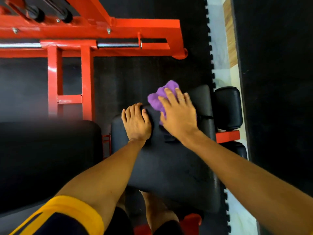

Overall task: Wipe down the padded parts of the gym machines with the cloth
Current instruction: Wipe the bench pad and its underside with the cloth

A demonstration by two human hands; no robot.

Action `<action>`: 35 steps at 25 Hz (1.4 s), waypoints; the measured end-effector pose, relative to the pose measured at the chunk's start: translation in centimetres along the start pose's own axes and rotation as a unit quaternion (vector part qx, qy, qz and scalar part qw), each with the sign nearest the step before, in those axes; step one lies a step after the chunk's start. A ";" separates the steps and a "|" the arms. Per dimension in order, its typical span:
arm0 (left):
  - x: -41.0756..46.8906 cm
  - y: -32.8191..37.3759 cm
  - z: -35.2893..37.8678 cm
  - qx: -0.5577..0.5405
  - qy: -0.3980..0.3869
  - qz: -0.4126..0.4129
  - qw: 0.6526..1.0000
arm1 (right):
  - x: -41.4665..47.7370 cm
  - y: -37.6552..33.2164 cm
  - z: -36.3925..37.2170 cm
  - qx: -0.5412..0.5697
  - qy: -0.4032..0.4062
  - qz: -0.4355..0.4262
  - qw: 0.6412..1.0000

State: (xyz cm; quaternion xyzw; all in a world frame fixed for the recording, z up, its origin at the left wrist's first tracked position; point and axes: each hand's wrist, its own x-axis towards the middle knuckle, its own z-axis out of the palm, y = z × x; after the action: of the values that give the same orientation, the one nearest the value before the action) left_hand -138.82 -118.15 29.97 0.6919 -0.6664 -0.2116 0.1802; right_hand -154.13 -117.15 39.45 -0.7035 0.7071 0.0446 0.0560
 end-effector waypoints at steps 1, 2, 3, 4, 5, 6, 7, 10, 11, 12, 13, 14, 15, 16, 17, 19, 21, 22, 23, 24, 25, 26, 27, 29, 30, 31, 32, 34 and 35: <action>0.0 0.1 -0.2 -0.001 -0.003 0.000 1.000 | 0.0 1.6 -0.4 -0.002 0.007 0.028 1.000; 0.0 0.2 -0.3 -0.002 -0.006 0.003 1.000 | 0.5 2.8 -0.7 0.000 0.009 0.070 0.998; 0.0 0.2 -0.4 0.000 -0.010 0.004 1.000 | 1.2 3.2 -0.9 0.011 0.015 0.114 0.993; 0.0 0.1 -0.4 0.003 -0.014 0.004 1.000 | 1.8 2.6 -0.9 0.026 0.018 0.148 0.989; 0.1 0.1 -0.5 0.006 -0.022 0.006 1.000 | 2.0 1.2 -0.7 0.032 0.028 0.160 0.986; 0.0 0.1 -0.6 0.008 -0.030 0.010 0.999 | 1.8 -0.5 -0.1 0.027 0.040 0.148 0.988; 0.0 0.1 -0.7 0.010 -0.037 0.014 0.999 | 1.0 -2.2 0.5 0.020 0.048 0.116 0.992; 0.0 0.0 -0.7 0.004 -0.054 0.028 0.998 | -3.3 -4.1 1.4 0.012 0.035 0.065 0.997; 0.1 0.0 -0.8 0.002 -0.061 0.038 0.997 | -4.9 -3.6 1.3 0.007 0.041 0.073 0.996; 0.1 -0.1 -0.9 0.000 -0.068 0.057 0.996 | -6.3 -2.8 1.0 0.000 0.046 0.088 0.995; 0.1 0.0 -1.0 0.000 -0.078 0.085 0.993 | -7.1 -1.7 0.7 -0.008 0.050 0.114 0.992; 0.2 0.3 -1.0 0.000 -0.088 0.112 0.990 | -7.3 -0.5 0.3 -0.015 0.055 0.147 0.987; 0.2 0.7 -1.1 -0.003 -0.099 0.130 0.987 | -6.8 0.7 -0.1 -0.012 0.063 0.189 0.980; 0.3 1.1 -1.2 -0.008 -0.108 0.139 0.984 | -5.7 1.8 -0.5 0.015 0.064 0.239 0.969; 0.4 1.7 -1.3 -0.015 -0.115 0.143 0.983 | -4.4 2.6 -0.8 0.057 0.063 0.286 0.954; 0.6 3.3 -1.3 -0.031 -0.121 0.154 0.980 | -2.6 2.7 -1.2 0.122 0.070 0.342 0.929; 0.9 5.4 -1.1 -0.058 -0.138 0.180 0.972 | -4.0 1.6 -0.4 0.093 0.086 0.316 0.940; 1.1 6.5 -1.0 -0.075 -0.152 0.192 0.967 | -5.6 1.1 0.0 0.074 0.082 0.279 0.954; 1.5 7.7 -0.8 -0.094 -0.167 0.196 0.962 | -7.2 0.8 0.2 0.066 0.078 0.250 0.963; 2.1 8.6 -0.6 -0.114 -0.178 0.190 0.959 | -8.4 0.8 0.3 0.073 0.070 0.241 0.965; 2.5 9.4 -0.5 -0.132 -0.181 0.176 0.959 | -8.9 1.1 0.3 0.087 0.066 0.253 0.961; 2.9 10.1 -0.4 -0.143 -0.181 0.163 0.959 | -8.4 1.6 -0.2 0.108 0.063 0.281 0.952; 3.2 10.9 -0.2 -0.146 -0.179 0.157 0.960 | -7.3 2.2 -0.7 0.135 0.059 0.316 0.937; 3.7 12.1 0.0 -0.145 -0.182 0.156 0.960 | -4.0 3.4 -1.7 0.196 0.037 0.368 0.908; 4.0 13.0 0.1 -0.140 -0.195 0.155 0.958 | -2.6 4.4 -2.2 0.225 0.033 0.387 0.894; 4.2 13.8 0.3 -0.130 -0.213 0.144 0.958 | -1.5 5.7 -2.4 0.253 0.032 0.397 0.882; 4.5 14.5 0.5 -0.113 -0.229 0.127 0.959 | -0.6 7.0 -2.3 0.283 0.021 0.405 0.869; 4.8 14.9 0.7 -0.078 -0.237 0.106 0.963 | 0.8 9.9 -1.8 0.397 -0.015 0.432 0.809; 4.7 14.9 0.8 -0.070 -0.224 0.114 0.966 | 1.0 11.2 -1.6 0.488 -0.019 0.451 0.747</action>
State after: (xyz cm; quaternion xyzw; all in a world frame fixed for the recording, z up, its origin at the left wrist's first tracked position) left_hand -151.74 -123.53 36.97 0.5324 -0.7476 -0.3849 0.0973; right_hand -165.36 -118.26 40.74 -0.1781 0.8664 -0.2733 0.3781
